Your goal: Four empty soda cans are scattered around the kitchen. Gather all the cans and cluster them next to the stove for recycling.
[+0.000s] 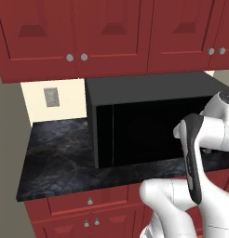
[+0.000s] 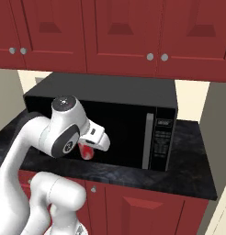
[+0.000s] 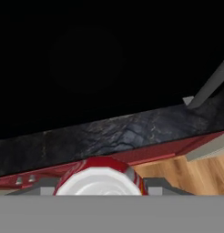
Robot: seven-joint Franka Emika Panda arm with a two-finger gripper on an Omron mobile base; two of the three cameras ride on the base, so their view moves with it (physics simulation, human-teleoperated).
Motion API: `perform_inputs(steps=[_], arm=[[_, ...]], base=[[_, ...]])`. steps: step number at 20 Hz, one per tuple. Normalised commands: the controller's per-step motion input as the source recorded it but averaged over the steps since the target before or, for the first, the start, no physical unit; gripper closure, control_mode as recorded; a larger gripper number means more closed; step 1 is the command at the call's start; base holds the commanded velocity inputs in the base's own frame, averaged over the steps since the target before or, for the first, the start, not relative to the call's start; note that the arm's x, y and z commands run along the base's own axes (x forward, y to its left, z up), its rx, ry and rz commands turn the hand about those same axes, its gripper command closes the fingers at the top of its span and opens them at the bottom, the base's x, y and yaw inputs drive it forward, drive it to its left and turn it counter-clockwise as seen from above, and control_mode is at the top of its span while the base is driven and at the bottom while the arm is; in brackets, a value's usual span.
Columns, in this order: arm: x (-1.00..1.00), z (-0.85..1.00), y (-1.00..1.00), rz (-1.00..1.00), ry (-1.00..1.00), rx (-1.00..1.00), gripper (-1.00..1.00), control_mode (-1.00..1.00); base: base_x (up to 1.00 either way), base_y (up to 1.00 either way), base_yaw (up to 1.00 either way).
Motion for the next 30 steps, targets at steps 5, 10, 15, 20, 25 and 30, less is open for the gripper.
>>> perform_inputs(steps=[5, 10, 15, 20, 25, 30], arm=[[-0.18, 0.27, 0.17, 0.0, 0.0, -0.04, 1.0, -1.0], [-0.02, 0.02, 0.01, 0.02, 0.01, -0.02, 1.0, -1.0], [0.0, 0.0, 0.0, 0.0, 0.0, -0.02, 1.0, 1.0], [0.0, 0.0, 0.0, 0.0, 0.0, 0.0, 1.0, 1.0], [0.0, 0.0, 0.0, 0.0, 0.0, 0.0, 1.0, 1.0], [0.0, 0.0, 0.0, 0.0, 0.0, 0.0, 1.0, 1.0]], base=[[0.0, 0.0, 0.0], [0.0, 0.0, 0.0], [-0.01, 0.0, 0.0], [-0.41, 0.0, 0.0], [-0.45, 0.0, 0.0], [-0.49, 0.0, -0.11]])
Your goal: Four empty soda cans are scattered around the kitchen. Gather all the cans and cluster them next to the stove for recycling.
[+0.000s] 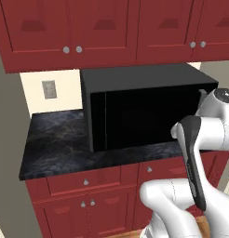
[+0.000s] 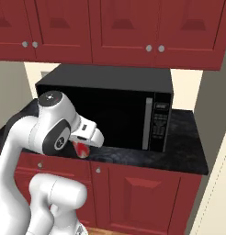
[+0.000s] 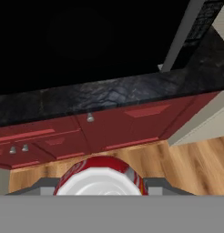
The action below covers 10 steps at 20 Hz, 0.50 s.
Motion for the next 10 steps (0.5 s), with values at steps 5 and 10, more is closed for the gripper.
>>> perform_inputs(steps=[5, 10], arm=[[0.0, 0.0, 0.0, 0.0, 0.0, 0.0, 1.0, 1.0], [0.0, 0.0, 0.0, 0.0, 0.0, 0.0, 1.0, 1.0]], base=[[-0.25, 0.0, -0.31], [-0.04, 0.0, -0.36]])
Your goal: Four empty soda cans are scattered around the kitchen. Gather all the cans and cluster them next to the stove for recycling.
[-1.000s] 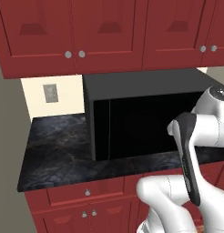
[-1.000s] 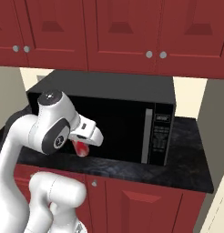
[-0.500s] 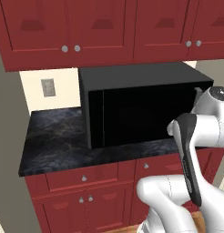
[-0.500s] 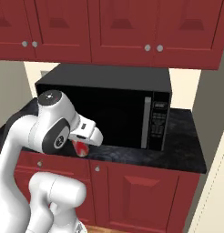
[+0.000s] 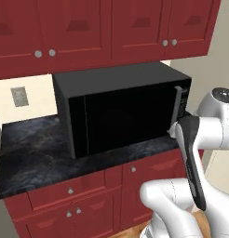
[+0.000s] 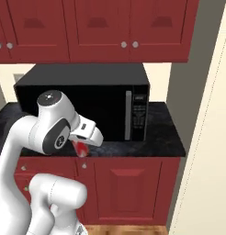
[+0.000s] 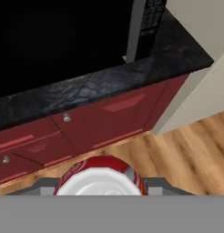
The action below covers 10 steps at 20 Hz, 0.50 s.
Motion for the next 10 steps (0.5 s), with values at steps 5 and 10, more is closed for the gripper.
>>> perform_inputs(steps=[5, 10], arm=[[0.0, 0.0, 0.0, 0.0, 0.0, 0.0, 1.0, 1.0], [0.0, 0.0, 0.0, 0.0, 0.0, 0.0, 1.0, 1.0]], base=[[-0.02, 0.0, -0.39], [-0.03, 0.0, -0.39]])
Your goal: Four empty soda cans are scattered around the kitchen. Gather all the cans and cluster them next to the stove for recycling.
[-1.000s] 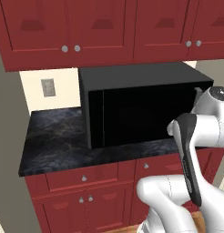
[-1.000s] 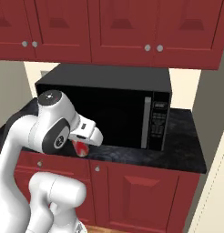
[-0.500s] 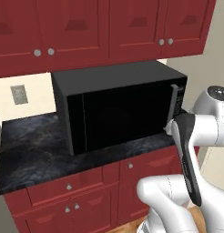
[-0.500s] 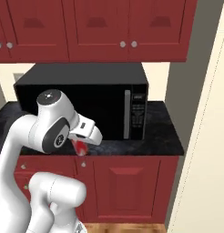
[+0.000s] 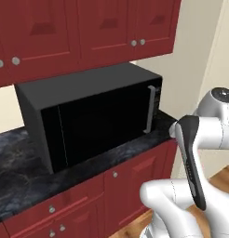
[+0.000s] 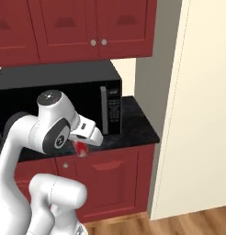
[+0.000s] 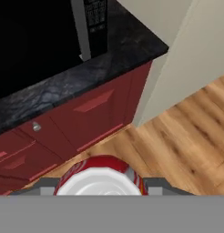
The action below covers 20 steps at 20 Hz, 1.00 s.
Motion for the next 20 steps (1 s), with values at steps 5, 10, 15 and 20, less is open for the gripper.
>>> perform_inputs(steps=[5, 10, 15, 20], arm=[[0.0, 0.0, 0.0, 0.0, 0.0, 0.0, 1.0, 1.0], [0.0, 0.0, 0.0, 0.0, 0.0, 0.0, 1.0, 1.0], [0.0, 0.0, 0.0, 0.0, 0.0, 0.0, 1.0, 1.0], [0.0, 0.0, 0.0, 0.0, 0.0, 0.0, 1.0, 1.0]], base=[[0.0, 0.0, -0.45], [0.0, 0.0, -0.53], [0.0, 0.0, -0.59], [0.0, 0.0, -0.6]])
